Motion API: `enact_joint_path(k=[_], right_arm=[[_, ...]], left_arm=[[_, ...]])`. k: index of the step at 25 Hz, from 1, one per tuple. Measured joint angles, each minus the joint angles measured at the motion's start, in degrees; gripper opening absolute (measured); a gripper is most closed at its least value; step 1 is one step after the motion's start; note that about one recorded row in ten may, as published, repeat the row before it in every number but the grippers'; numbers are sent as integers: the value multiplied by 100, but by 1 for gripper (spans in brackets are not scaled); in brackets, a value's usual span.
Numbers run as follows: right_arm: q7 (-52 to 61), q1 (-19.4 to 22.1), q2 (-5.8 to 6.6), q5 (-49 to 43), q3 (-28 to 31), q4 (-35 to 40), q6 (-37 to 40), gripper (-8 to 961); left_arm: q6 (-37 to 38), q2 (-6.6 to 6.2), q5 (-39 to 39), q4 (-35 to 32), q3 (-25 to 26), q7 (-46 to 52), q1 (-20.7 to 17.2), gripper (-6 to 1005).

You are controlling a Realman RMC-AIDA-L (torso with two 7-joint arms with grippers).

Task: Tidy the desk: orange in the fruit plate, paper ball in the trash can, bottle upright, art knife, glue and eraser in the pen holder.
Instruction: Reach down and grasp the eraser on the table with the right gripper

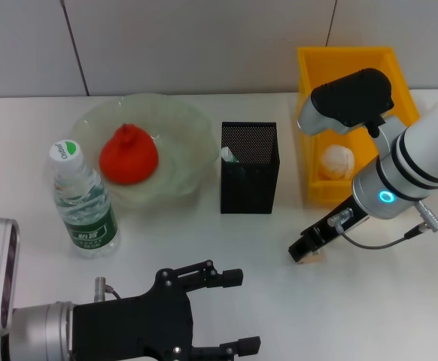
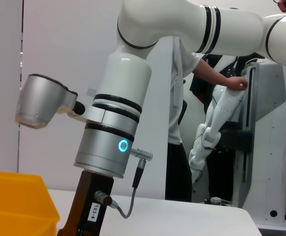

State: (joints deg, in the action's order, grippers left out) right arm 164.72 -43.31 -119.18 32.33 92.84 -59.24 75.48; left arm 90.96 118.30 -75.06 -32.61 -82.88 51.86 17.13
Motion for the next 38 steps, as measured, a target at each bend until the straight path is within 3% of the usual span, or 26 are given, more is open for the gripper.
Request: enact_joint_path(k=[13, 24, 38], right_arm=[[82, -49, 0, -5, -155, 96, -82, 541], [61, -127, 1, -12, -151, 254, -68, 416], [25, -137, 6, -10, -153, 273, -45, 417]], left_arm=[[6, 0, 0, 36, 0, -49, -18, 789], [9, 0, 0, 53, 0, -61, -1, 788], [9, 0, 0, 53, 0, -62, 1, 787]])
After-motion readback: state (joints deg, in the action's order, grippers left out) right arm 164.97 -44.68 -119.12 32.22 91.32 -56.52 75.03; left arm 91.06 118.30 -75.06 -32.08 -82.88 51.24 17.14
